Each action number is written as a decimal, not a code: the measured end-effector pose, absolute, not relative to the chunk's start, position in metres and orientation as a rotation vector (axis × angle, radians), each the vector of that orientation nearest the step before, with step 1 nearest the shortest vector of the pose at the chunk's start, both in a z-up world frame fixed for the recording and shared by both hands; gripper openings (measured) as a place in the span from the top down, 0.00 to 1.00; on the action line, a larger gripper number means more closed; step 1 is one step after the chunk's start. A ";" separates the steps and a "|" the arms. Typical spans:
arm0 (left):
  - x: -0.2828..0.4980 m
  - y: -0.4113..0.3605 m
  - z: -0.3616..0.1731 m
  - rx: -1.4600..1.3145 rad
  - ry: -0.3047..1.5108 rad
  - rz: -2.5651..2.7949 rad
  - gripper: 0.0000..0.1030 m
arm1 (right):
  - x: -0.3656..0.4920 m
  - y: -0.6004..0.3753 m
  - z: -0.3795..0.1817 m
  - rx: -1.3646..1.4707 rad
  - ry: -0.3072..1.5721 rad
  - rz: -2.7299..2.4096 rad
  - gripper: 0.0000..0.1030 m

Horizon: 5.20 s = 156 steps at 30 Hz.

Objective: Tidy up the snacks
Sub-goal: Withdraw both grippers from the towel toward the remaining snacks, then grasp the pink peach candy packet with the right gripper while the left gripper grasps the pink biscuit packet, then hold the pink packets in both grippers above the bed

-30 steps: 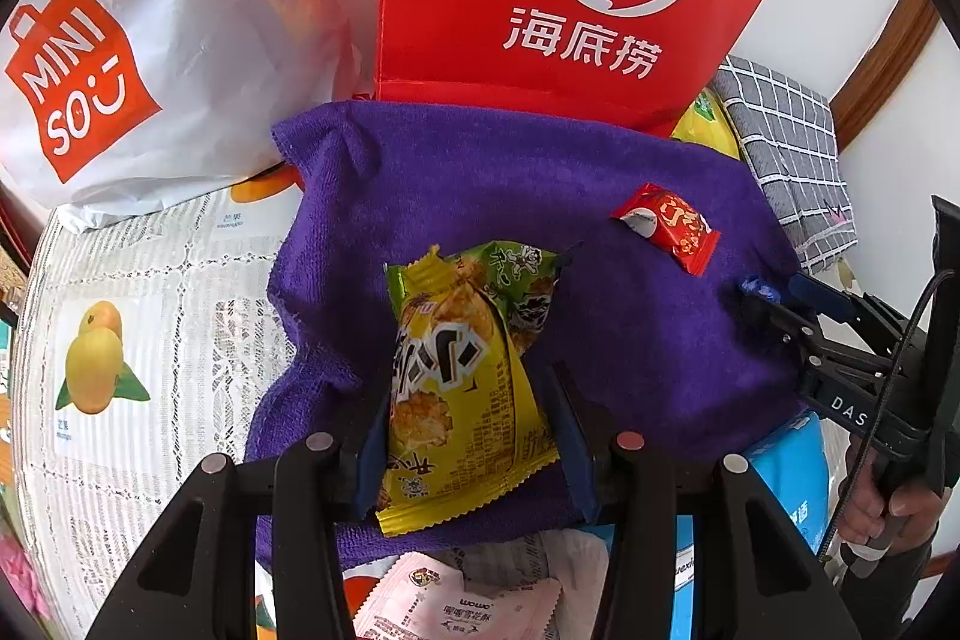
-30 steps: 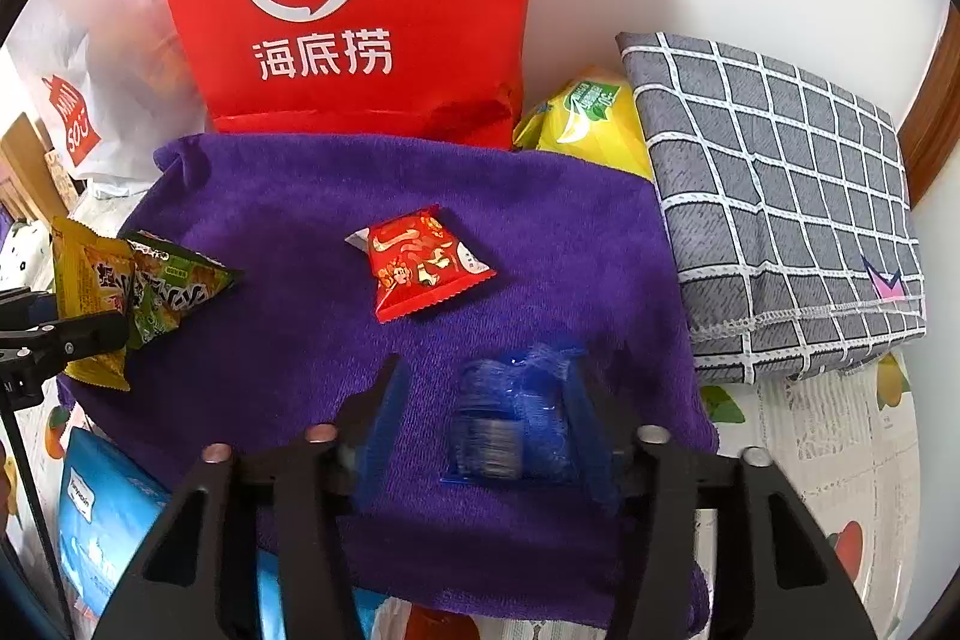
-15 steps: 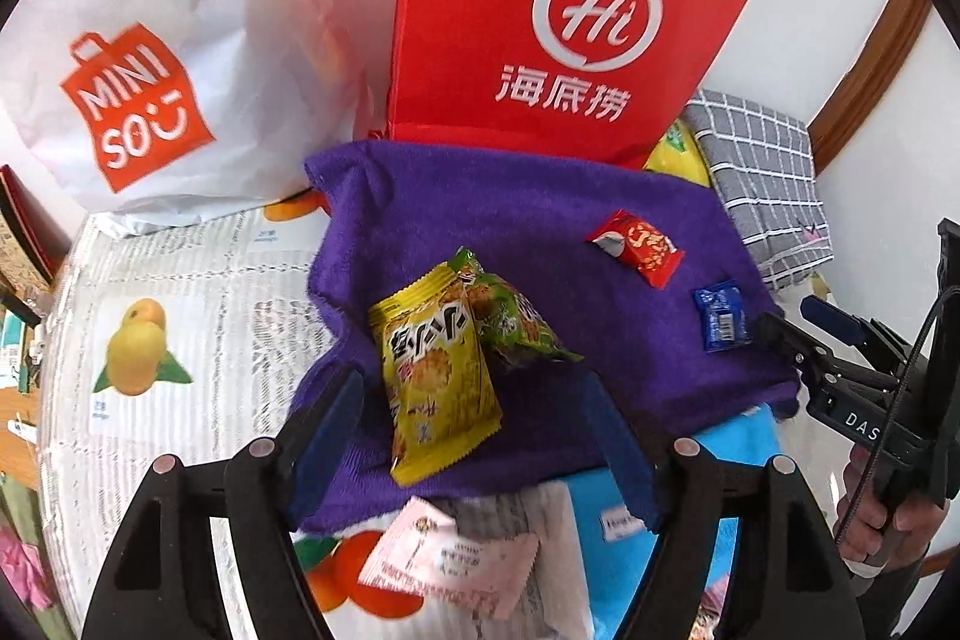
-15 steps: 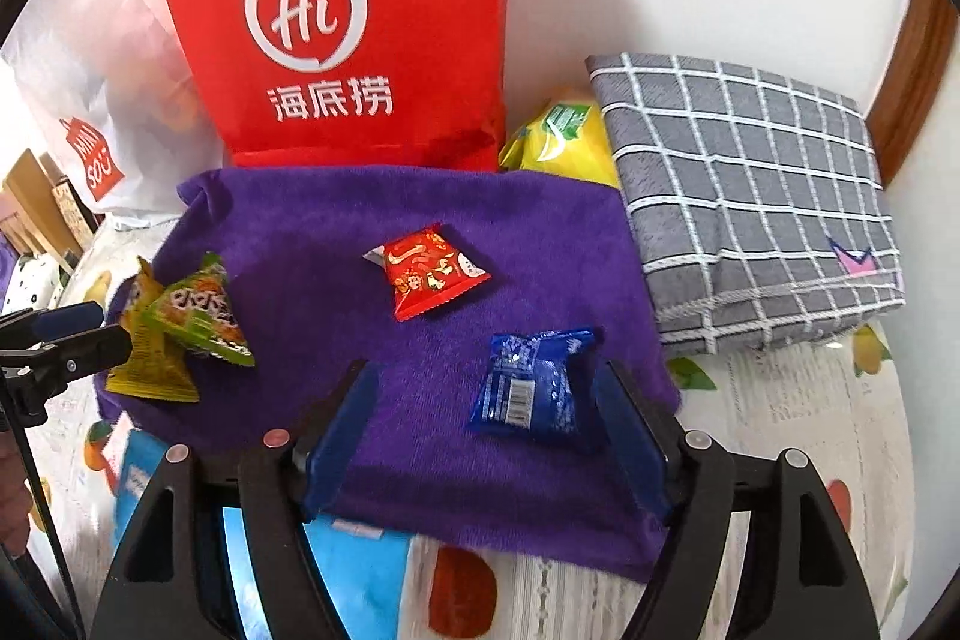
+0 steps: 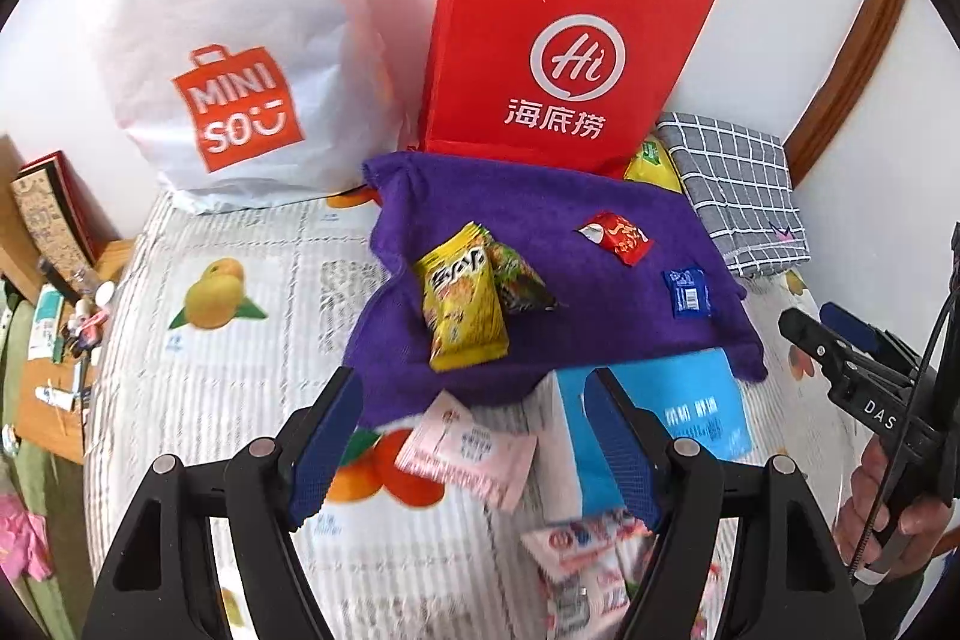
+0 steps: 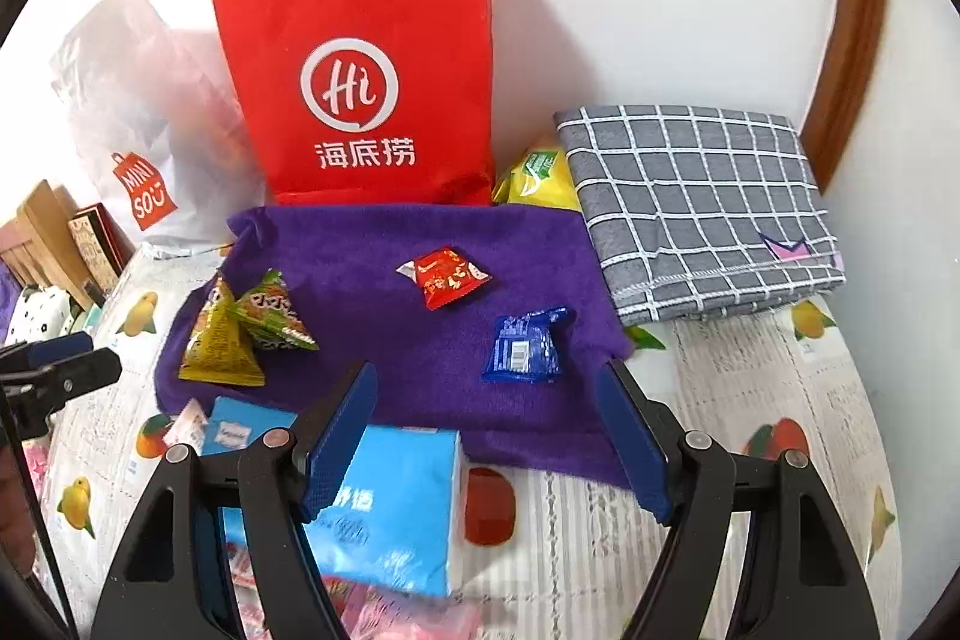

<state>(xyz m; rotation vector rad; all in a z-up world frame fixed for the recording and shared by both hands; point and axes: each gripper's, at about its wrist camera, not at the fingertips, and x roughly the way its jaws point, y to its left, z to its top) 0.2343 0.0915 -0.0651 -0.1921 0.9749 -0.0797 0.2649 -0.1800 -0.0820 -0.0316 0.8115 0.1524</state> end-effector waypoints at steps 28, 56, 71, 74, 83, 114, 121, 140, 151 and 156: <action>0.158 0.102 -0.101 -0.252 1.034 -0.032 0.28 | 0.202 -0.170 -0.173 0.004 1.037 0.262 0.31; 0.163 0.097 -0.122 -0.218 1.075 0.004 0.28 | 0.186 -0.202 -0.176 0.058 0.972 0.296 0.72; 0.217 0.072 -0.161 -0.071 1.042 -0.009 0.29 | 0.177 -0.231 -0.181 0.005 0.874 0.224 0.72; 0.222 0.068 -0.169 -0.069 1.035 -0.030 0.29 | 0.182 -0.236 -0.189 0.036 0.875 0.221 0.72; 0.217 0.062 -0.178 -0.056 0.948 -0.012 0.29 | 0.186 -0.239 -0.203 0.016 0.846 0.175 0.72; 0.218 0.064 -0.179 -0.047 0.967 0.030 0.27 | 0.192 -0.239 -0.205 0.040 0.874 0.215 0.72; 0.216 0.057 -0.174 -0.024 0.943 0.010 0.17 | 0.193 -0.241 -0.205 0.047 0.875 0.221 0.72; 0.232 0.053 -0.183 0.001 0.988 -0.002 0.23 | 0.193 -0.242 -0.206 0.044 0.875 0.224 0.72; 0.223 0.061 -0.179 -0.051 0.943 0.002 0.44 | 0.193 -0.242 -0.207 0.051 0.872 0.228 0.72; 0.221 0.062 -0.175 -0.064 0.927 0.008 0.44 | 0.194 -0.243 -0.206 0.048 0.872 0.227 0.72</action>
